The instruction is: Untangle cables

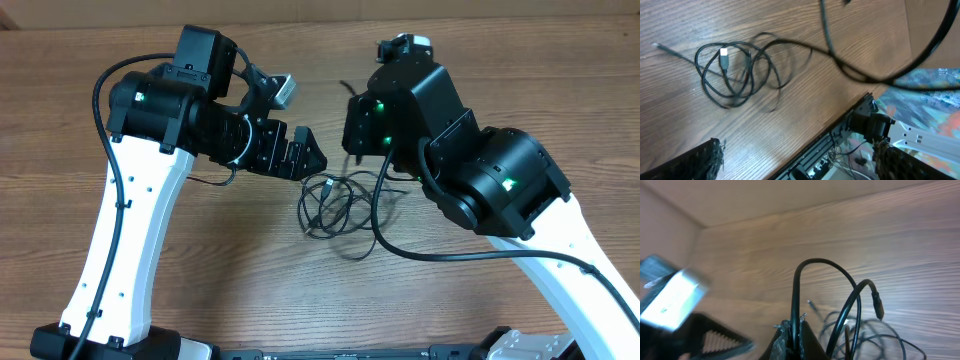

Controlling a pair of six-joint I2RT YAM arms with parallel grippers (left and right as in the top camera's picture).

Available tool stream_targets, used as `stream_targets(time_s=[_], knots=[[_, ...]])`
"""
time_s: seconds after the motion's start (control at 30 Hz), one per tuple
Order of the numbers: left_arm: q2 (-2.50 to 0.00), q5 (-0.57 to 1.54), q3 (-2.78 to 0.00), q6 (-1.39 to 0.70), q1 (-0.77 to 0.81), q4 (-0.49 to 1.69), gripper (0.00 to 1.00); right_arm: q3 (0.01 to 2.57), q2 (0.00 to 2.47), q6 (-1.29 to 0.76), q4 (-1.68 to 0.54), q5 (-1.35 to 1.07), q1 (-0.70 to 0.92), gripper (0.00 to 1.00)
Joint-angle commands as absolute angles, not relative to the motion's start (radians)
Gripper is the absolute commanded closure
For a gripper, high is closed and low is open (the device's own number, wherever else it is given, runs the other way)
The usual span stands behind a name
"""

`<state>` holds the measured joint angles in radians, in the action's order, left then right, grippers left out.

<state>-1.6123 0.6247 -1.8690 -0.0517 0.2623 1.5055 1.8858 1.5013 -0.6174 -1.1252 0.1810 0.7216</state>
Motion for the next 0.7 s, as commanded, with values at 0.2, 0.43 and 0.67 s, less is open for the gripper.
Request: stream_targets(time_s=[0.2, 0.43, 0.67], knots=[[-1.629, 0.610, -1.885, -0.086, 0.263, 1.444, 0.04, 1.913, 1.493, -0.621, -1.018, -0.111, 0.722, 0.96], [-1.684, 0.577, -1.885, -0.110, 0.263, 1.436, 0.15, 1.913, 1.493, -0.621, -0.983, -0.147, 0.722, 0.96], [-1.701, 0.373, -1.886, -0.226, 0.261, 1.440, 0.45, 1.913, 1.493, -0.621, -1.042, -0.015, 0.718, 0.96]])
